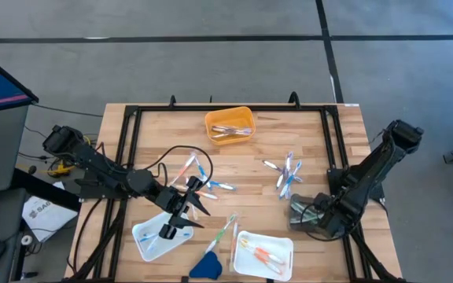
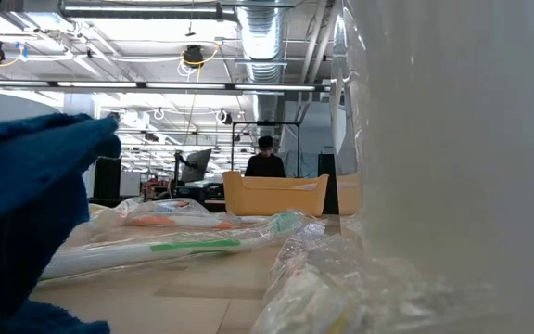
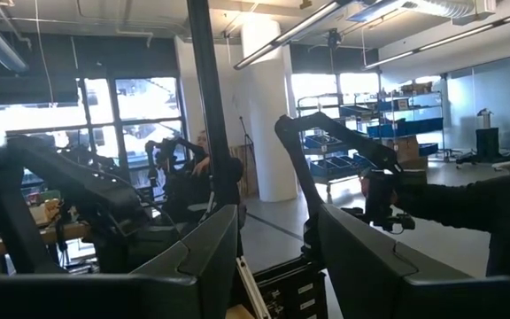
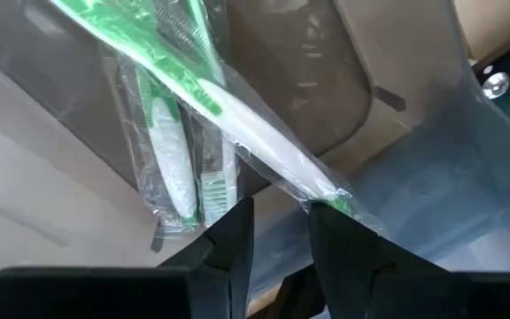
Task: Pick & Place Toothbrushes
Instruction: Put the green toothbrush into the black bin
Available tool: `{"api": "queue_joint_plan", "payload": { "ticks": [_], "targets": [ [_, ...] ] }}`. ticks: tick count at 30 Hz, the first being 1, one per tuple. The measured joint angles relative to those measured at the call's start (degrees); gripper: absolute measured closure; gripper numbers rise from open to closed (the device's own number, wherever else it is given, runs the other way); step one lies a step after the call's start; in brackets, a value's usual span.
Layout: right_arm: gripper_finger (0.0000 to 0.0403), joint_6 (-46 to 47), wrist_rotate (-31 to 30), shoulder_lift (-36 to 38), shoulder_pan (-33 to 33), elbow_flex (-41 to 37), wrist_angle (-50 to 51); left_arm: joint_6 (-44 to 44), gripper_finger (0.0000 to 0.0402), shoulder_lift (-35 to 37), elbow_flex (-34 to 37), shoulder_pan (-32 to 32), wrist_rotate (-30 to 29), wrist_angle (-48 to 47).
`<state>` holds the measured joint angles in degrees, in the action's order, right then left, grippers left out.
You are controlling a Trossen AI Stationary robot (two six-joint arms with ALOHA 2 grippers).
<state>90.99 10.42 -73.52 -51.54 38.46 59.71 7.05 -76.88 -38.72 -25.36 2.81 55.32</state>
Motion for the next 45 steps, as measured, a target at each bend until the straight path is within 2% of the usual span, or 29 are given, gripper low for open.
{"api": "queue_joint_plan", "payload": {
  "ticks": [16, 27, 45],
  "targets": [
    [0.0300, 4.19, -2.10, 0.00, -0.02, 0.00, 1.77, -0.02, 0.0247, 0.00, 0.00, 0.00, -0.04, 0.00],
    [0.0300, 6.44, -6.43, 0.00, -0.06, 0.00, 4.33, -0.02, 0.0247, 0.00, 0.00, 0.00, -0.04, 0.01],
    [0.0300, 6.59, -10.05, 0.00, -0.08, 1.82, 1.20, -0.02, 0.0247, 0.00, 0.00, 0.00, -0.04, -0.01]
  ]
}}
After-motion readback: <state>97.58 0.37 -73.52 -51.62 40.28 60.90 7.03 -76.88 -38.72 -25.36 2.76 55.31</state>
